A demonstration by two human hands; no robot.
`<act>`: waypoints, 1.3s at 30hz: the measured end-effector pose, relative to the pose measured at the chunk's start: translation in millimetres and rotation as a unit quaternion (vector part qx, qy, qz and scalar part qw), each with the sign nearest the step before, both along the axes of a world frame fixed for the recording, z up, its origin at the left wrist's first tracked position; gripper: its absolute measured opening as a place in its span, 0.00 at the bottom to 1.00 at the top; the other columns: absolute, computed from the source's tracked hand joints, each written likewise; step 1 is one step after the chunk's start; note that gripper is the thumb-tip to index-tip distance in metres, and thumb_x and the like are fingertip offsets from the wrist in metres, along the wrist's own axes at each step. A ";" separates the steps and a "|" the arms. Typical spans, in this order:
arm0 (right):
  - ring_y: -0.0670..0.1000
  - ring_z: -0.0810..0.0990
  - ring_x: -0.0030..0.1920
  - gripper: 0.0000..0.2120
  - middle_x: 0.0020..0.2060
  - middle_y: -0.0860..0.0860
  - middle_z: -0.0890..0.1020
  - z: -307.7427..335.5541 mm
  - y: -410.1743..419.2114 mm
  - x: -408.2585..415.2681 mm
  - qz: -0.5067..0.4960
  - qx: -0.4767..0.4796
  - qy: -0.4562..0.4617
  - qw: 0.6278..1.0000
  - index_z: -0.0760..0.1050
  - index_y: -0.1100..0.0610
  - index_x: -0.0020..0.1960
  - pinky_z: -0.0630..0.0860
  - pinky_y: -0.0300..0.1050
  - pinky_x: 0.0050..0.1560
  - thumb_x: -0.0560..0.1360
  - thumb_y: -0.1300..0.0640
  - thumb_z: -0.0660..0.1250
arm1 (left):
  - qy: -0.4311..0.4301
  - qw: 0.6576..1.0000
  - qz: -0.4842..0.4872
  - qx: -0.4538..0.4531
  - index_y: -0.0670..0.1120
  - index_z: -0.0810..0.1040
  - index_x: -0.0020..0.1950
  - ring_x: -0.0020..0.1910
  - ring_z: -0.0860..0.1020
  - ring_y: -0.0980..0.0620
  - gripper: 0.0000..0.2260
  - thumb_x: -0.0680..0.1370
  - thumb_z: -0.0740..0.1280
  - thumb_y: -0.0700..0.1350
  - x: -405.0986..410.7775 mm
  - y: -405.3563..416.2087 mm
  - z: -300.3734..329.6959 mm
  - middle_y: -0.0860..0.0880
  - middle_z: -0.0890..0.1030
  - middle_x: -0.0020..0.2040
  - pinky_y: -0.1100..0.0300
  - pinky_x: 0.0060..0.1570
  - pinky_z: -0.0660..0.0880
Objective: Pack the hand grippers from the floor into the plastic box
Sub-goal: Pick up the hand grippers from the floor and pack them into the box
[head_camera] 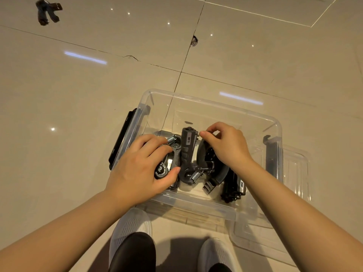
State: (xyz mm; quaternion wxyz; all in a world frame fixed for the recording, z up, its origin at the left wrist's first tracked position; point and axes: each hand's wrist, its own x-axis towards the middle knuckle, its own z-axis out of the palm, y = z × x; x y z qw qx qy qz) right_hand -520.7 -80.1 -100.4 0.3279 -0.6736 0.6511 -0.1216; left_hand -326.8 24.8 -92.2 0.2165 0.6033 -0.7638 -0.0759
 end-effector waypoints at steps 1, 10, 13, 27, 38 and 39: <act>0.54 0.79 0.45 0.14 0.35 0.46 0.79 -6.5 -1.4 0.6 -0.002 0.003 0.021 1.000 0.76 0.50 0.47 0.72 0.55 0.57 0.74 0.40 0.64 | -0.001 1.000 0.000 0.002 0.43 0.81 0.52 0.56 0.74 0.46 0.18 0.73 0.65 0.56 0.0 0.0 0.4 0.48 0.80 0.53 0.58 0.58 0.68; 0.57 0.66 0.67 0.23 0.67 0.54 0.70 -26.7 10.8 -13.8 0.234 -0.110 0.248 0.934 0.63 0.50 0.70 0.63 0.56 0.63 0.77 0.45 0.60 | -0.002 1.000 0.003 0.015 0.43 0.81 0.50 0.56 0.74 0.46 0.18 0.73 0.64 0.56 -0.3 1.2 0.2 0.47 0.79 0.54 0.59 0.58 0.67; 0.55 0.52 0.75 0.35 0.74 0.52 0.59 -27.7 17.2 -7.5 0.324 -0.042 0.249 0.912 0.53 0.48 0.75 0.51 0.61 0.71 0.74 0.41 0.64 | -0.001 1.000 0.003 0.018 0.43 0.81 0.50 0.56 0.74 0.46 0.18 0.73 0.64 0.56 -0.8 0.8 0.9 0.47 0.79 0.54 0.60 0.58 0.67; 0.49 0.55 0.74 0.38 0.74 0.47 0.60 -10.9 24.4 -10.3 0.298 -0.031 0.153 0.942 0.53 0.44 0.75 0.52 0.56 0.73 0.71 0.38 0.67 | 0.058 0.998 0.008 -0.006 0.44 0.79 0.57 0.59 0.74 0.49 0.19 0.74 0.64 0.55 1.1 0.1 0.2 0.49 0.78 0.58 0.66 0.62 0.64; 0.45 0.73 0.60 0.19 0.60 0.49 0.77 27.4 42.6 32.5 0.381 -0.064 -0.184 0.904 0.74 0.54 0.63 0.71 0.37 0.60 0.74 0.51 0.65 | 0.189 0.975 0.004 -0.119 0.46 0.66 0.69 0.68 0.68 0.47 0.31 0.72 0.68 0.59 8.9 -2.1 18.2 0.46 0.70 0.68 0.49 0.67 0.65; 0.47 0.75 0.58 0.19 0.60 0.49 0.77 24.8 42.1 31.7 0.389 -0.102 -0.157 0.902 0.73 0.53 0.63 0.74 0.41 0.57 0.74 0.50 0.63 | 0.158 0.983 -0.001 -0.096 0.45 0.67 0.68 0.69 0.67 0.48 0.32 0.71 0.67 0.63 13.7 -2.0 18.1 0.47 0.70 0.68 0.53 0.68 0.62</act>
